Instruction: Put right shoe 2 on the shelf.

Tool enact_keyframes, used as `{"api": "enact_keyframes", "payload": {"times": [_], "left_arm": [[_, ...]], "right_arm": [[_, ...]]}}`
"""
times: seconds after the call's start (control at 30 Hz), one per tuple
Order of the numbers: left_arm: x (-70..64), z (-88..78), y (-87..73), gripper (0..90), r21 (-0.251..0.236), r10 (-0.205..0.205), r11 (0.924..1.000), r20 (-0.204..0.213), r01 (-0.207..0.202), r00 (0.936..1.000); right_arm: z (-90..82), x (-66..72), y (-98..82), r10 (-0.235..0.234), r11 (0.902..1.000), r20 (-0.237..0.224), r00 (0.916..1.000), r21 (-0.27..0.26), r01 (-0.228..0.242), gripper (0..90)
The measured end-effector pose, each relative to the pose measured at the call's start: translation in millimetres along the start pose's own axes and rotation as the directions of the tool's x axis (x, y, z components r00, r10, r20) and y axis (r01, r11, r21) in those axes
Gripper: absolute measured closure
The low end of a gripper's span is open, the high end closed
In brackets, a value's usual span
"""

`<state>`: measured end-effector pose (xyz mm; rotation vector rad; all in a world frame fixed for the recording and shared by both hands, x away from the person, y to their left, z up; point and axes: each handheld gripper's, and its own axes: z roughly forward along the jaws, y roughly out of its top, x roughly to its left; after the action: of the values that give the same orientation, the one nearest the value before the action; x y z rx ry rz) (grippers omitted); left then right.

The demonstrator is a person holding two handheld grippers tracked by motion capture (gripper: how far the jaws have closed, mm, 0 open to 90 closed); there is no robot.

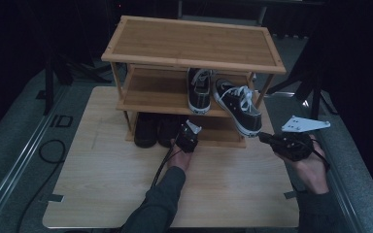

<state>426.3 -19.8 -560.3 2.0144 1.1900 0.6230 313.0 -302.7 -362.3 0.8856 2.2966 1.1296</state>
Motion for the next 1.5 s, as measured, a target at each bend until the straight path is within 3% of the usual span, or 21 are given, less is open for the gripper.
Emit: {"api": "enact_keyframes", "payload": {"times": [0.2,0.33,1.03,1.5], "left_arm": [[0.2,0.1,-0.1,90.0,-0.002,-0.011,0.9999,0.003,0.011,0.9999],[-0.5,0.4,-0.3,90.0,-0.009,-0.021,0.9997,0.002,0.021,0.9998],[-0.9,0.0,-0.1,90.0,0.0,-0.003,1.0,-0.003,0.003,1.0],[-1.1,-0.1,0.3,90.0,0.006,0.005,1.0,0.0,-0.005,1.0]], "right_arm": [[3.7,0.9,3.4,0.001,0.9999,-0.013,0.9999,-0.012,-0.002,90.0],[8.3,1.6,4.2,0.005,1.0,0.003,1.0,-0.005,-0.005,90.0],[22.5,4.2,13.6,0.029,0.999,-0.009,0.9995,-0.034,-0.03,90.0],[39.8,18.7,23.9,0.008,0.9984,-0.046,0.9989,-0.055,-0.01,90.0]]}}
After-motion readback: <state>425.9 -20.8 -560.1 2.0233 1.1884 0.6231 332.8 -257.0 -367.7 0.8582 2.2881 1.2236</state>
